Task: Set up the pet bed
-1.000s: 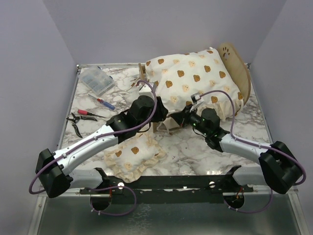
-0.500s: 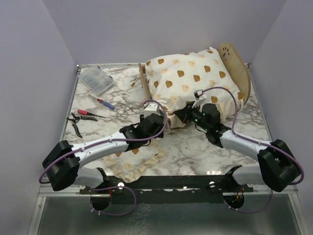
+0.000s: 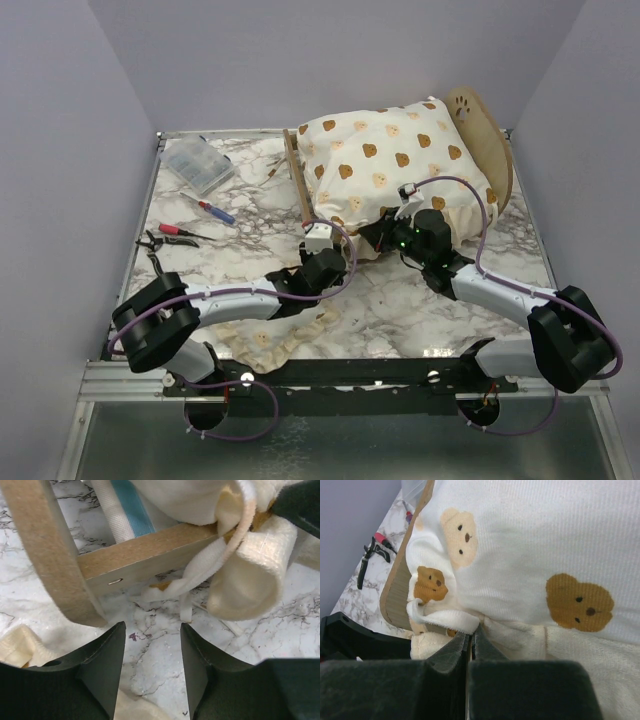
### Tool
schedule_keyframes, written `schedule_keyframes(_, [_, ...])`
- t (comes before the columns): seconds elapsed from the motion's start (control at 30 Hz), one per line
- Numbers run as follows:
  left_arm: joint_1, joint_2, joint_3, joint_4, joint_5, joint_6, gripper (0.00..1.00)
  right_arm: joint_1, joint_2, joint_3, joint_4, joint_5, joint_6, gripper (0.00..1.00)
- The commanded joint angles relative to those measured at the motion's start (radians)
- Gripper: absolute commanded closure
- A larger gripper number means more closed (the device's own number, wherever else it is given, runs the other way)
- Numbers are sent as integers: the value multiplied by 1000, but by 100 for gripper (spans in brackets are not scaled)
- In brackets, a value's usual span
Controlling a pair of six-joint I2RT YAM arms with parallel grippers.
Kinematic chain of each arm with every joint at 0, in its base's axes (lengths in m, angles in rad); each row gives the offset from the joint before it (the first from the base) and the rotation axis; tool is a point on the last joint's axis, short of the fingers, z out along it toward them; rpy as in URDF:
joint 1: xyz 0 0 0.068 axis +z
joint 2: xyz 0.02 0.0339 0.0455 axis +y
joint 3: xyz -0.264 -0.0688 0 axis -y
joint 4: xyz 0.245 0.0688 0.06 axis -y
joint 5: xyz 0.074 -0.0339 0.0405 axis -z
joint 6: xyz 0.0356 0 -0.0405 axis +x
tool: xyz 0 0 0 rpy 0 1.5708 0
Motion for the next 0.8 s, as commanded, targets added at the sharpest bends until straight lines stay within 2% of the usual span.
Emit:
schedule_keyframes(0.0, [-15,55,-35,166,-100,7,52,-8,-7,24,-23,-7,16,99])
schedule_keyframes(0.2, [-16,121,-64,290,-182,18,55,-8,-9,20,-30,-21,32,99])
schedule_keyframes(0.53, [-14,275,-21,446,-226,97,58,-9,-22,19,-57,-42,37,99])
schedule_keyframes(0.63, [-14,313,-5,465,-248,109,66,-9,-22,20,-62,-46,39,99])
schedule_keyframes(0.77, [-15,306,5,468,-246,168,94,-9,-32,20,-88,-43,31,99])
